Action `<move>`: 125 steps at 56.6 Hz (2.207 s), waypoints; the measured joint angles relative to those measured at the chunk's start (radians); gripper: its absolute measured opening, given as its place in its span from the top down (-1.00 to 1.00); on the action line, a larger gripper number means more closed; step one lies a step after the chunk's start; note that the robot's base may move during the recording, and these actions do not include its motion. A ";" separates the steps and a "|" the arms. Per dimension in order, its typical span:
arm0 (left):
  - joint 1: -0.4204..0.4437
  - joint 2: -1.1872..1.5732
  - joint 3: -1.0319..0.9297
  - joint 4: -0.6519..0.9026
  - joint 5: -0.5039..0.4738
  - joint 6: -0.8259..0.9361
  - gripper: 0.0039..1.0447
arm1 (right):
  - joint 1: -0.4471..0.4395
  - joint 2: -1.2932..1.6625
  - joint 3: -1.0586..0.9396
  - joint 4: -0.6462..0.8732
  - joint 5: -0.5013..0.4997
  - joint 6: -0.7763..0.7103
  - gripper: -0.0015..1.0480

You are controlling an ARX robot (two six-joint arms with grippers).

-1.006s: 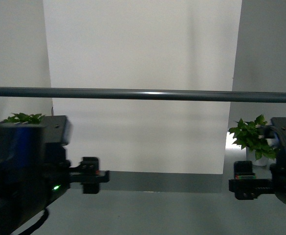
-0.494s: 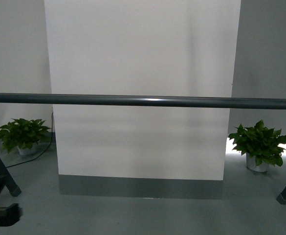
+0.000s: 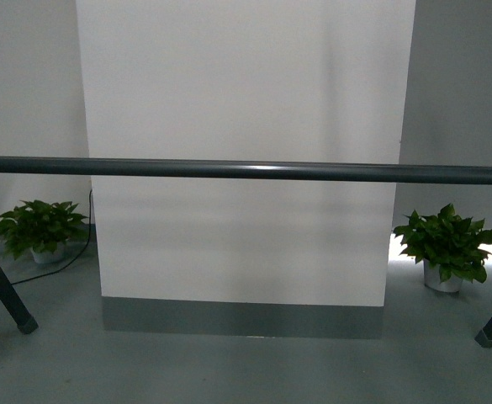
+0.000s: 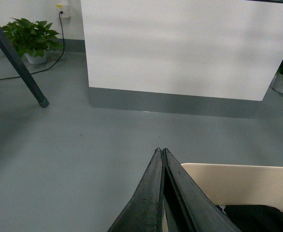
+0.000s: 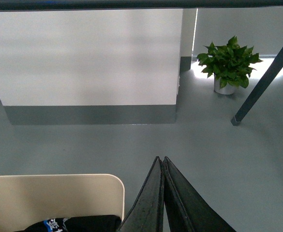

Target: Move hamper under clothes hanger

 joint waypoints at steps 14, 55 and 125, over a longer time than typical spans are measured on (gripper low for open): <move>0.000 -0.229 -0.065 -0.163 0.006 0.001 0.94 | 0.000 -0.230 -0.056 -0.170 0.000 0.000 0.96; 0.000 -0.741 -0.093 -0.616 0.006 0.005 0.94 | 0.000 -0.725 -0.088 -0.612 0.000 0.000 0.96; 0.000 -1.153 -0.093 -1.031 0.006 0.007 0.31 | 0.000 -1.112 -0.087 -1.003 -0.002 -0.001 0.57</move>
